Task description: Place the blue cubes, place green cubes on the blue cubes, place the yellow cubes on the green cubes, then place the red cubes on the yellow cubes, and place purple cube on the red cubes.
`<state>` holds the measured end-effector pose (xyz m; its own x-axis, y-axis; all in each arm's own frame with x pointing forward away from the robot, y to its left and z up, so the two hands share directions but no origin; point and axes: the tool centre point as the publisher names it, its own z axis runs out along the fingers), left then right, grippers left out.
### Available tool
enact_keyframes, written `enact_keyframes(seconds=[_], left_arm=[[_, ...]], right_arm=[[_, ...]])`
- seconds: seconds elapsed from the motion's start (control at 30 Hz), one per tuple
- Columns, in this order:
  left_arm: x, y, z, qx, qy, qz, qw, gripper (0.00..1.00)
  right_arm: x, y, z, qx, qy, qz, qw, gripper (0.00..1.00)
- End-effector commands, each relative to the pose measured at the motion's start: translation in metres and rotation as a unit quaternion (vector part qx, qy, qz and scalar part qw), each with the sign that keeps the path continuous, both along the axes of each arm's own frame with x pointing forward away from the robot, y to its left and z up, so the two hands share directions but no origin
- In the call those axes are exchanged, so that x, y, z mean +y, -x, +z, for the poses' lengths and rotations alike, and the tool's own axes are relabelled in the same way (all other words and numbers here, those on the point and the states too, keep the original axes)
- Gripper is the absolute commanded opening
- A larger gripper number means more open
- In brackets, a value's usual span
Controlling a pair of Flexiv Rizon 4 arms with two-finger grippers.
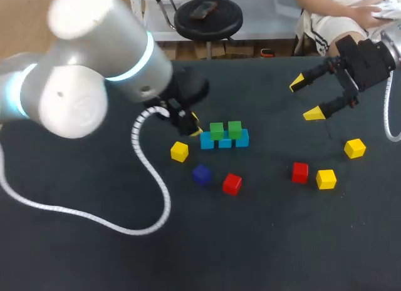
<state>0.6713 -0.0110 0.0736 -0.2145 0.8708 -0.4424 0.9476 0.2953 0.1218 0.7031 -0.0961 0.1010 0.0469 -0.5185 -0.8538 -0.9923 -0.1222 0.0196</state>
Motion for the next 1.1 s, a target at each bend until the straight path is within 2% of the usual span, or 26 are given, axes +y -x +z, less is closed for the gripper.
enact_keyframes(seconds=[0.03,0.2,0.27,0.37,0.5,0.73,0.9,1.1], left_arm=[[0.039,0.013,0.017,-0.011,0.053,-0.007,0.999,1.0],[0.051,0.012,0.016,0.005,0.112,-0.046,0.993,1.0],[0.056,0.01,0.016,0.005,0.145,-0.073,0.987,1.0],[0.063,0.008,0.016,0.006,0.174,-0.093,0.98,1.0],[0.082,0.001,0.012,0.005,0.221,-0.085,0.972,1.0],[0.095,-0.007,0.007,0.008,0.241,-0.093,0.966,1.0],[0.093,-0.008,0.008,0.01,0.24,-0.128,0.962,1.0],[0.092,-0.01,0.007,0.027,0.239,-0.169,0.956,1.0]], right_arm=[[0.0,0.0,0.0,-0.001,0.0,0.0,1.0,1.0],[0.0,0.0,0.0,-0.001,0.0,0.0,1.0,1.0],[0.0,0.0,0.0,-0.001,0.0,0.0,1.0,1.0],[0.0,0.0,0.0,-0.001,0.0,0.0,1.0,1.0],[0.0,0.0,0.0,-0.001,0.0,0.0,1.0,1.0],[0.0,0.0,0.0,-0.001,0.0,0.0,1.0,1.0],[0.0,0.0,0.0,-0.001,0.0,0.0,1.0,1.0],[0.0,0.0,0.0,-0.001,0.0,0.0,1.0,1.0]])
